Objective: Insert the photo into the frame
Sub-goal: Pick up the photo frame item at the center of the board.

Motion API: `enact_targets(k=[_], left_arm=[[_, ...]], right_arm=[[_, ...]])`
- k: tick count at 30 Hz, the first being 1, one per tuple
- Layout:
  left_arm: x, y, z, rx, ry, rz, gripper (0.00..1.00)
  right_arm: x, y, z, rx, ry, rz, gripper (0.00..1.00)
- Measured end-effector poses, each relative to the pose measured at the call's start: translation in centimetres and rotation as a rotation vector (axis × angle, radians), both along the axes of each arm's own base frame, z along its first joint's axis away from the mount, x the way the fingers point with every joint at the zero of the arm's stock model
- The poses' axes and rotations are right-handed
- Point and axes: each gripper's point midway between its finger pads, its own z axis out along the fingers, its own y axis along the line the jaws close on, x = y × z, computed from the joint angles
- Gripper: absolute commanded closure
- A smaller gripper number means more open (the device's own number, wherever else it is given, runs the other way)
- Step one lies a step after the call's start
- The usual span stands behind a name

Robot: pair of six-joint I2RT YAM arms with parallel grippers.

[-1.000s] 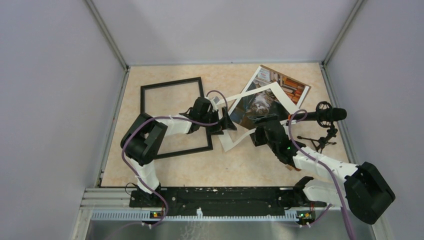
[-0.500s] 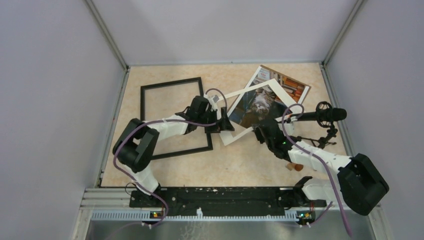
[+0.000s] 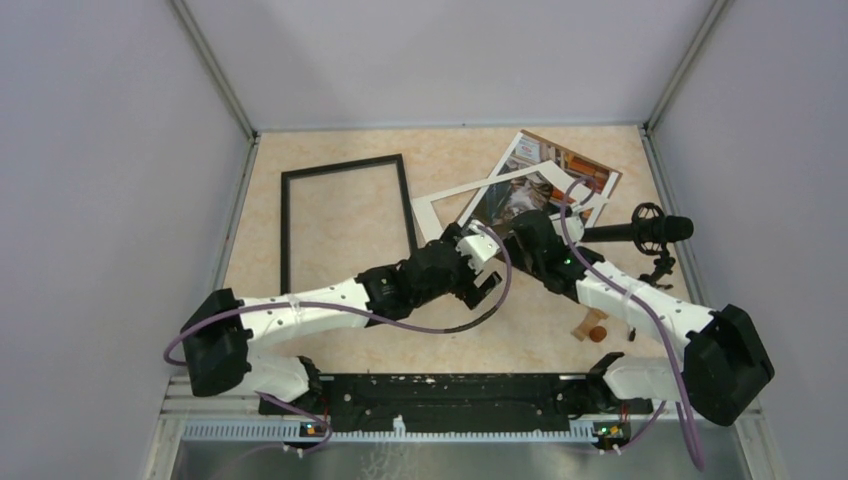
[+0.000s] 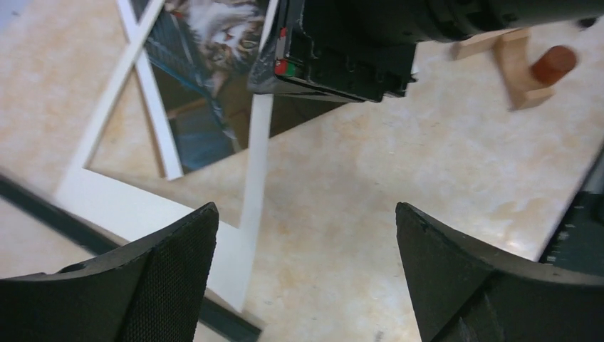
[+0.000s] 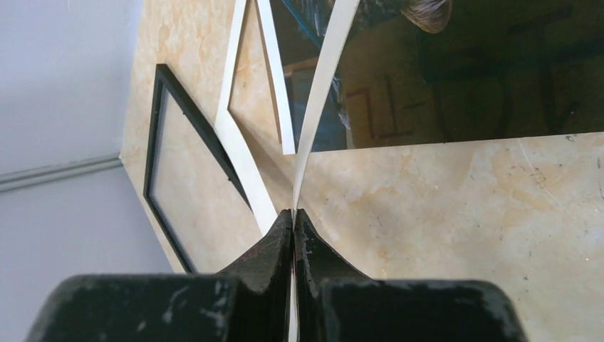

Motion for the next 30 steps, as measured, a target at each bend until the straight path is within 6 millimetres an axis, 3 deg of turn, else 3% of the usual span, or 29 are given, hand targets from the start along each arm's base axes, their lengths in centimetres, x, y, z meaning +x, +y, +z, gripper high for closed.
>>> enact_targets(k=[6,10,13,20,25,26,28,30], left_arm=[[2.2,0.5,-1.5,0.195,-0.157,0.04,0.13],[2.3,0.7,-3.2,0.3,-0.184,0.022,0.17],[2.5,1.0,-3.4,0.335,-0.21,0.039,0.38],[5.1,2.3,-3.8,0.44,-0.272,0.207,0.56],[5.7,3.0,-3.5,0.467,-0.297,0.253,0.88],[5.8,3.1,-3.4,0.476,-0.307,0.255,0.92],[6.0,3.3,-3.2,0.486,-0.317,0.263,1.0],[6.1,3.4,-2.8,0.496,-0.328,0.271,1.0]], right_arm=[[-0.4,0.5,0.4,0.014,0.014,0.035,1.0],[-0.7,0.6,1.2,0.033,0.003,0.044,1.0],[-0.9,0.5,1.6,0.039,-0.003,0.045,1.0],[-1.0,0.5,1.9,0.048,-0.006,0.048,1.0],[-1.2,0.8,2.5,0.075,-0.014,0.055,1.0],[-1.2,0.8,2.7,0.081,-0.016,0.057,0.96],[-1.3,0.9,3.0,0.092,-0.021,0.06,0.74],[-1.2,1.0,3.5,0.106,-0.031,0.06,0.52]])
